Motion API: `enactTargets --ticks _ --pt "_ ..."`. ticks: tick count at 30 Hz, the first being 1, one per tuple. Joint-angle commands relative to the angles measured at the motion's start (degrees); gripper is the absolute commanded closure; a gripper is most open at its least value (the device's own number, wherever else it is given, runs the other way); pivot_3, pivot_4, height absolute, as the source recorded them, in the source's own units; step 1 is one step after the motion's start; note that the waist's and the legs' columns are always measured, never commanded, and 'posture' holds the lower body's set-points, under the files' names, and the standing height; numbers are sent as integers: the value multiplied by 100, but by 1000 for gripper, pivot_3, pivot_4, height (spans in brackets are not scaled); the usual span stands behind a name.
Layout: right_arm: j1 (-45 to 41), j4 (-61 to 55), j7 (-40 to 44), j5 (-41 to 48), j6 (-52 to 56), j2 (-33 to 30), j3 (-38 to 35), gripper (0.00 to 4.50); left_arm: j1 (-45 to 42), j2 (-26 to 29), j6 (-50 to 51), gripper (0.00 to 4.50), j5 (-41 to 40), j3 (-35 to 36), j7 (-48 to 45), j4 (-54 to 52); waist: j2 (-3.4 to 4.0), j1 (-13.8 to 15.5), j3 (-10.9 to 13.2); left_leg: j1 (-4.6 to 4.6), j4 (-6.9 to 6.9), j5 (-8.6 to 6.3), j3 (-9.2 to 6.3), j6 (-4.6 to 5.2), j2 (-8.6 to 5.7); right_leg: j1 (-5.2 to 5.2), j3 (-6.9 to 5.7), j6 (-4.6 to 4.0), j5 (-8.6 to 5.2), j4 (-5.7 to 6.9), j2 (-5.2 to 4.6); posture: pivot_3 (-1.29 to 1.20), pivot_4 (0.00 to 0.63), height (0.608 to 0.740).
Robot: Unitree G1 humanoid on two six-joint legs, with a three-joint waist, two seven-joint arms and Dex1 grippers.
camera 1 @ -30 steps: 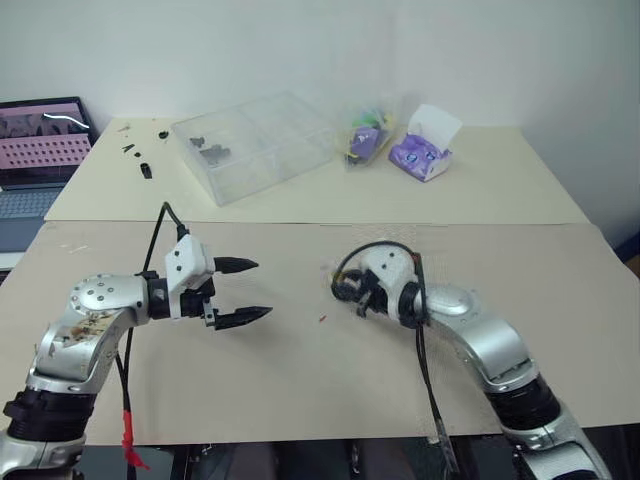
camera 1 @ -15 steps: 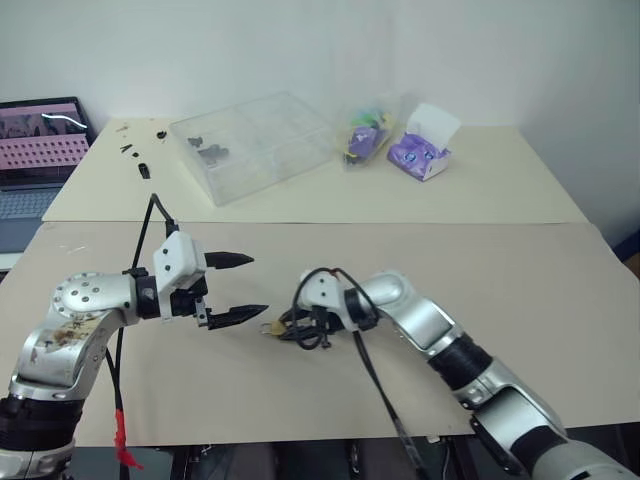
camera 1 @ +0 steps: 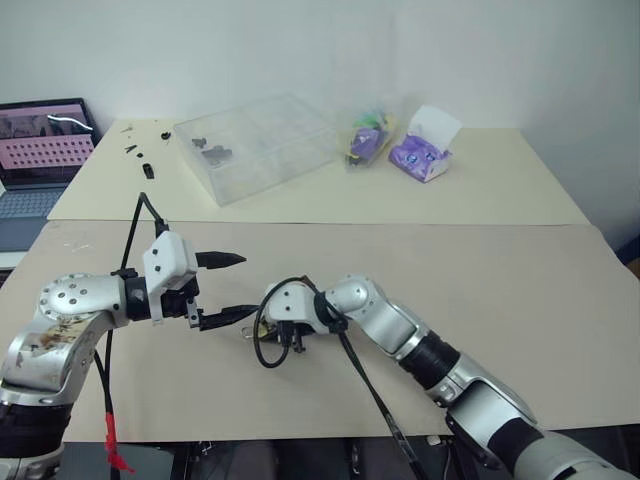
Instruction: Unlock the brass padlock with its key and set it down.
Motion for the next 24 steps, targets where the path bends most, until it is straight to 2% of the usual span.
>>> enactTargets --ticks 1,3,8,16,20,24 --pt "112 -120 -105 -2 283 91 -156 1275 -76 94 -50 0 -30 95 -24 -107 0 -10 0 3 0 0 0 0 1 2 0 -3 -2 1 0 0 150 740" --pt "145 -346 29 271 563 133 -355 547 -97 94 -65 0 -28 81 -46 -88 0 -11 0 4 0 0 0 0 0 2 0 -5 -5 3 0 0 150 740" --pt "223 -837 349 974 1104 34 -947 547 -177 75 -143 0 37 23 -89 30 0 -10 0 -6 0 0 -2 0 0 -3 0 -2 -8 3 0 0 150 740" --pt "631 -1637 584 1884 1873 -675 -1826 547 -132 81 -267 0 44 12 -224 105 0 8 0 -5 0 0 -4 0 -1 0 -2 0 -9 2 -1 0 150 740" --pt "1396 -2192 629 2394 2215 -1427 -2666 547 628 235 -726 0 213 43 -691 199 0 5 0 -5 -4 -1 -1 -1 -1 -1 -2 -3 -14 -4 -2 0 150 740" --pt "2116 -2419 410 2624 2230 -1908 -3291 547 906 160 -1387 0 544 -165 -942 679 -2 25 1 -7 -12 -2 0 -2 -4 -6 -4 -4 -31 -5 -7 0 150 740"
